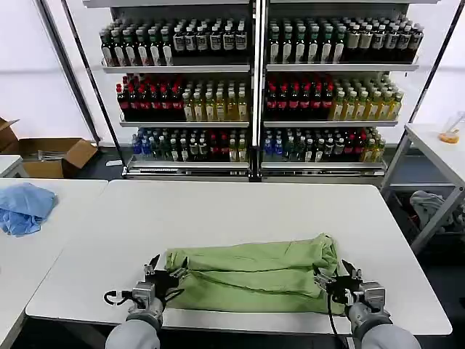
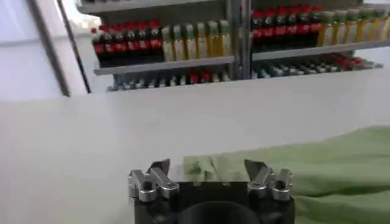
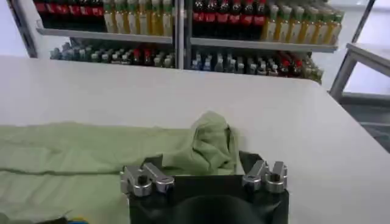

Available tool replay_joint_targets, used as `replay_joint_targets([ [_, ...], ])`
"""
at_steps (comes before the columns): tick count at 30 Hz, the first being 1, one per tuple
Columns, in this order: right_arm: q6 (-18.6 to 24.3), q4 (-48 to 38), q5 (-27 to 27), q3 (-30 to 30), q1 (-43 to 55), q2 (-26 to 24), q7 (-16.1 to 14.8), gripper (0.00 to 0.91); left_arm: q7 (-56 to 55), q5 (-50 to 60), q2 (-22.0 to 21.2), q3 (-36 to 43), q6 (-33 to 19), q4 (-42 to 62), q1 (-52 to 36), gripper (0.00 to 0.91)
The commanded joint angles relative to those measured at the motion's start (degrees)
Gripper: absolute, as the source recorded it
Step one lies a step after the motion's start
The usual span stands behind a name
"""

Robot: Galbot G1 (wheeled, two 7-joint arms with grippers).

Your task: Fold and organize the clothes.

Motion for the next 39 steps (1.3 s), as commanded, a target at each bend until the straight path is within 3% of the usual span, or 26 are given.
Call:
replay_joint_targets([
  [1,0.2,1.9,-0.6,2.1,-3.7,0.1,-0.1,0.907,-4.0,8.2,-7.3,-0.3,-4.0,4.7,2.1,0.171],
  [3,0.3,2.0,-0.5,2.3,-3.8,-0.1,-0.1,0.907,-3.8,8.0,-7.5,-0.1,-4.2,4.8,2.5,0.03],
  [4,0.3,2.0,-0.5,2.3,-3.8,-0.2,0.0,0.907,-3.8,8.1,-7.5,0.0,-4.4,4.8,2.7,0.02],
  [17,0.2,1.6,0.2,1.4,-2.2,-0.7,0.4,0.907,-2.2,5.1,-7.8,-1.0,-4.2,3.6,4.5,0.03],
  [21,0.3,1.4,0.8,1.5,-1.5,-1.1,0.6,0.907,-1.9,2.6,-6.6,-4.5,-3.9,2.6,4.1,0.02],
  [37,0.4,0.9,1.3,1.0,0.9,-2.7,0.4,0.907,-0.8,-2.5,10.6,-28.3,0.4,-2.4,0.1,0.02],
  [39,0.4,0.6,1.3,0.6,1.3,-2.9,0.4,0.907,-0.7,-8.3,11.6,-29.6,1.0,-3.4,-0.3,0.02],
])
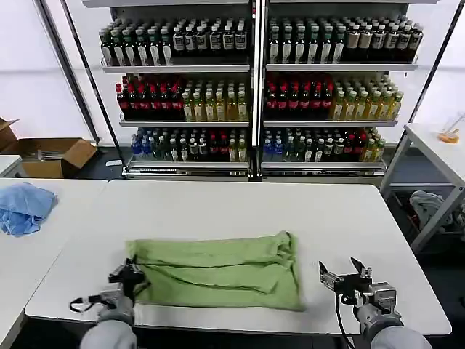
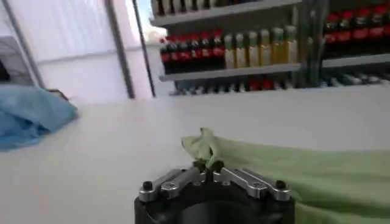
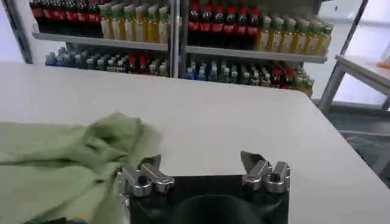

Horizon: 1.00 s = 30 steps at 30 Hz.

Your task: Fold and organize the clothes.

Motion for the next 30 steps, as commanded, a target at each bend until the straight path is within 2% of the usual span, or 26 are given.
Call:
replay_joint_targets([
  [1,0.0,-0.2,0.1,-0.7,0.9,-0.3,0.0,0.907,0.2,-9.9,10.1,-15.1,2.3,-2.9,-1.8,0.02],
  [3,0.1,-0.3,0.0,-1.0,1.2,-0.4,0.0,0.907,0.4,-21.7,9.6,-15.1,3.9,-6.0,-1.9,0.02],
  [6,0.1,-0.5,0.0,-1.4,1.4,-0.4,-0.1,0.907,1.5,-33.2,7.2,-12.9,4.8,-9.7,-2.3,0.02],
  [9,0.1,-0.7,-0.2,-1.9,1.7,-0.4,-0.1,0.907,2.6,-43.9,3.9,-9.2,5.9,-12.3,-2.8,0.02],
  [12,0.1,-0.9,-0.3,-2.1,2.0,-0.4,-0.1,0.907,2.9,-50.0,1.2,-4.5,6.5,-13.3,-3.7,0.02],
  [19,0.2,-1.3,-0.3,-2.3,2.6,-0.9,-0.3,0.907,3.6,-50.9,-4.2,5.8,5.5,-11.3,-5.7,0.02],
  [26,0.4,-2.1,-0.2,-2.5,3.4,-1.3,-0.5,0.907,3.3,-49.3,-7.4,13.2,5.0,-8.5,-6.9,0.02],
  [30,0.6,-2.6,-0.2,-3.0,4.0,-1.2,-0.6,0.907,5.7,-41.5,-8.5,16.7,5.4,-1.2,-8.8,0.02],
])
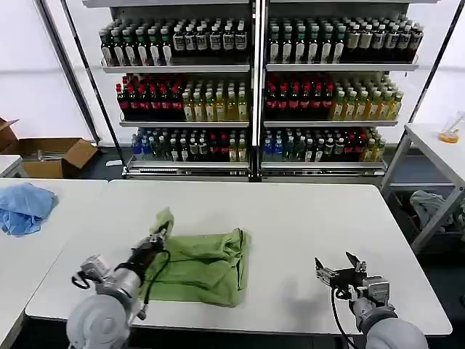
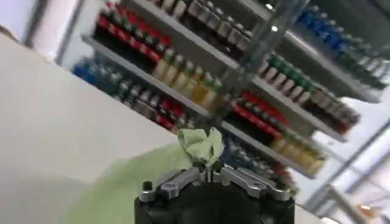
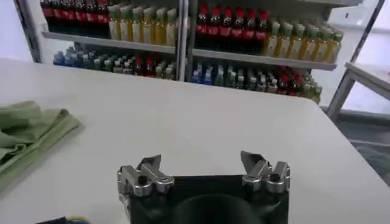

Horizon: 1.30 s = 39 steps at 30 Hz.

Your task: Fold and organize the clothes.

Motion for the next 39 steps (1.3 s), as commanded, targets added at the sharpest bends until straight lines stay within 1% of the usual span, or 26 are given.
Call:
replay_joint_targets([
  [1,0.3,-0.6,0.0,-0.8,0.7,0.3,-0.1,0.907,2.7,2.1,-5.6,12.8,0.6,9.5,-3.8,0.03],
  [2,0.3,-0.8,-0.1,-1.0,0.9,0.5,-0.1,0.907,2.9,2.5,-6.1,13.1,0.7,10.7,-4.3,0.02],
  [5,0.3,-0.9,-0.3,-1.3,0.9,0.8,-0.1,0.907,4.5,6.7,-7.4,13.8,0.8,13.8,-5.9,0.03],
  [6,0.3,-0.8,-0.3,-1.3,0.9,0.9,-0.1,0.907,4.9,7.0,-7.5,14.0,1.7,14.0,-6.1,0.282],
  [7,0.3,-0.8,-0.3,-1.3,0.8,0.8,-0.1,0.907,5.8,8.2,-7.6,14.3,2.3,14.2,-6.4,0.907],
  [9,0.4,-0.9,-0.3,-1.0,0.7,0.7,-0.2,0.907,9.3,13.0,-7.3,16.0,1.6,14.7,-6.9,0.907],
  [11,0.4,-1.0,-0.3,-0.9,0.6,0.6,-0.2,0.907,10.4,14.4,-7.3,16.5,1.3,14.5,-7.2,0.907],
  [16,0.5,-0.9,-0.4,-1.1,0.7,0.7,-0.2,0.907,12.4,14.2,-7.8,16.3,0.8,12.5,-7.3,0.907],
  [20,0.4,-0.8,-0.5,-1.3,0.7,0.8,-0.2,0.907,12.3,14.0,-7.2,14.8,-0.4,9.4,-5.8,0.907],
  [22,0.5,-0.8,-0.6,-1.3,0.7,0.9,-0.2,0.907,12.0,14.9,-6.5,12.8,-0.6,6.1,-4.5,0.907],
  [24,0.5,-0.8,-0.6,-1.4,0.7,1.0,-0.2,0.907,10.7,18.0,-5.8,8.8,-1.8,4.1,-3.1,0.907],
  [27,0.5,-0.9,-0.8,-1.7,0.8,1.2,-0.3,0.907,9.2,24.7,-4.1,4.1,-2.6,3.0,-0.9,0.907],
  [28,0.5,-0.9,-0.8,-1.7,0.8,1.2,-0.3,0.907,9.1,25.0,-3.7,3.0,-2.6,3.0,-0.4,0.907],
  [29,0.5,-0.9,-0.9,-1.8,0.9,1.2,-0.3,0.907,8.7,26.5,-3.0,0.8,-2.8,3.0,0.8,0.907],
  [30,0.5,-0.9,-0.9,-1.9,1.0,1.2,-0.3,0.907,8.6,27.8,-1.2,-1.4,-3.2,3.2,2.2,0.907],
  [33,0.5,-1.0,-0.9,-1.8,1.1,1.4,-0.3,0.907,8.2,29.0,1.1,-5.1,-3.0,4.3,4.4,0.907],
  [36,0.5,-1.2,-1.1,-1.8,1.1,1.6,-0.3,0.907,7.8,28.9,2.5,-7.0,-2.8,5.7,5.8,0.907],
  [39,0.5,-1.2,-1.2,-2.1,1.0,1.6,-0.3,0.907,7.7,29.5,2.8,-6.8,-2.4,7.6,6.7,0.907],
])
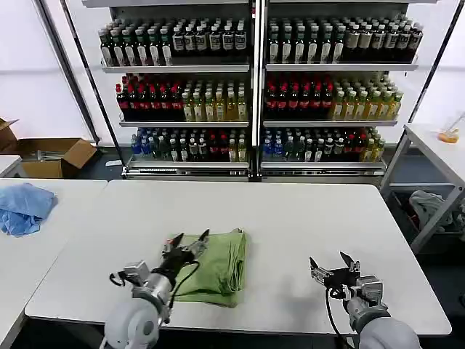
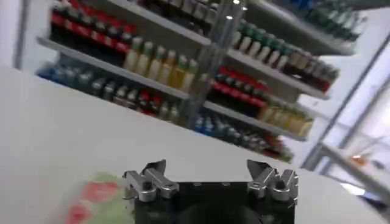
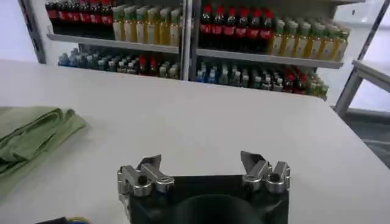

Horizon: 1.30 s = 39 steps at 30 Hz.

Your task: Fold and organize the clothes.

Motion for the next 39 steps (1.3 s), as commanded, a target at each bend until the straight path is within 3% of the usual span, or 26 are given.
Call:
replay_joint_targets([
  [1,0.0,0.0,-0.2,-0.3,0.0,0.1,0.0,0.907,-0.8,7.7,4.6,-9.2,-0.3,2.1,6.2,0.907],
  [9,-0.2,0.2,-0.7,-0.4,-0.4,0.7,0.1,0.907,0.5,5.1,2.9,-5.2,2.5,5.7,4.1,0.907],
  [20,-0.4,1.3,-0.8,0.5,-1.1,0.4,0.2,0.907,0.5,7.7,0.9,-2.2,2.1,11.8,-0.6,0.907],
  [24,-0.6,1.7,-0.7,0.6,-1.3,0.3,0.3,0.907,1.1,3.4,-0.5,-2.6,2.2,11.6,-1.3,0.907],
  [27,-0.7,2.1,-0.7,0.9,-1.4,0.4,0.3,0.907,1.8,-2.4,-1.8,-3.9,2.7,11.3,-1.4,0.736],
  [29,-0.7,2.2,-0.7,1.1,-1.5,0.4,0.3,0.907,2.0,-5.0,-2.4,-4.6,3.0,11.2,-1.4,0.413],
  [31,-0.7,2.3,-0.7,1.3,-1.8,0.4,0.3,0.907,1.9,-6.3,-2.9,-5.2,3.5,11.7,-1.5,0.232],
  [35,-0.8,2.8,-0.7,1.5,-2.4,0.4,0.3,0.907,0.8,-8.2,-3.6,-6.0,4.3,12.9,-1.7,0.071],
  [39,-0.8,3.2,-0.7,1.7,-2.7,0.4,0.3,0.907,-0.4,-10.5,-4.6,-7.2,4.8,13.1,-1.5,0.04],
])
